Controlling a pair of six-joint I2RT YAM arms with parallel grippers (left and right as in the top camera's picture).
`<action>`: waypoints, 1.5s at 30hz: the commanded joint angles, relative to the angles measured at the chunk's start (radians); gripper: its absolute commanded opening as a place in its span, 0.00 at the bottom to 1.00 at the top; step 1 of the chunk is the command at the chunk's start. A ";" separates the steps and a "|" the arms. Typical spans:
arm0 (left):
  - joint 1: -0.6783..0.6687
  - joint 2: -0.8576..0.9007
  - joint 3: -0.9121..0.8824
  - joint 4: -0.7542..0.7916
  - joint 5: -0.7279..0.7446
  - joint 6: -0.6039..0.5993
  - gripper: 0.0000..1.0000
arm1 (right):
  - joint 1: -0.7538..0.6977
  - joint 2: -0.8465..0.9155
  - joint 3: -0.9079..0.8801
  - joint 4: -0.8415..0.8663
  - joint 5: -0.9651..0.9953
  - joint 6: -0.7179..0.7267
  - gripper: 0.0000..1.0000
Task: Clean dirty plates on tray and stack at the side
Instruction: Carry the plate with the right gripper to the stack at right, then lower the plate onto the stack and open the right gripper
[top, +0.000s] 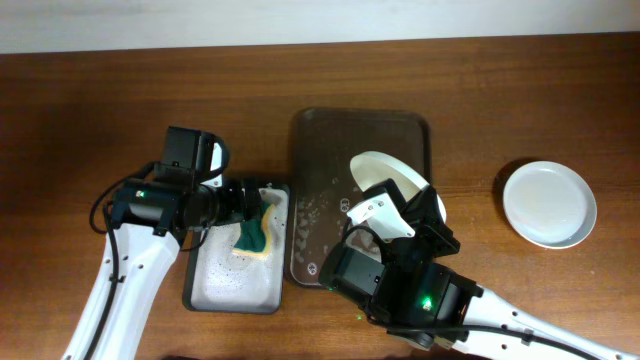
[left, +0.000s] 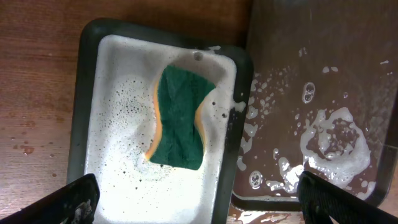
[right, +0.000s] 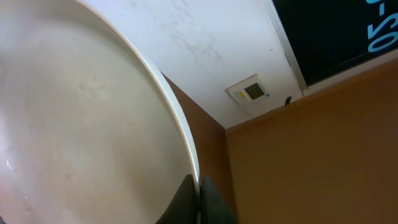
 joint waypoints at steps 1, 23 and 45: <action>0.005 -0.006 0.018 0.002 0.011 0.005 1.00 | 0.007 -0.006 0.026 -0.001 0.042 0.009 0.04; 0.005 -0.006 0.018 0.001 0.011 0.005 1.00 | -0.233 -0.005 0.031 0.077 -0.451 0.146 0.04; 0.005 -0.006 0.018 0.001 0.011 0.005 1.00 | -1.922 0.435 0.036 0.265 -1.518 0.182 0.04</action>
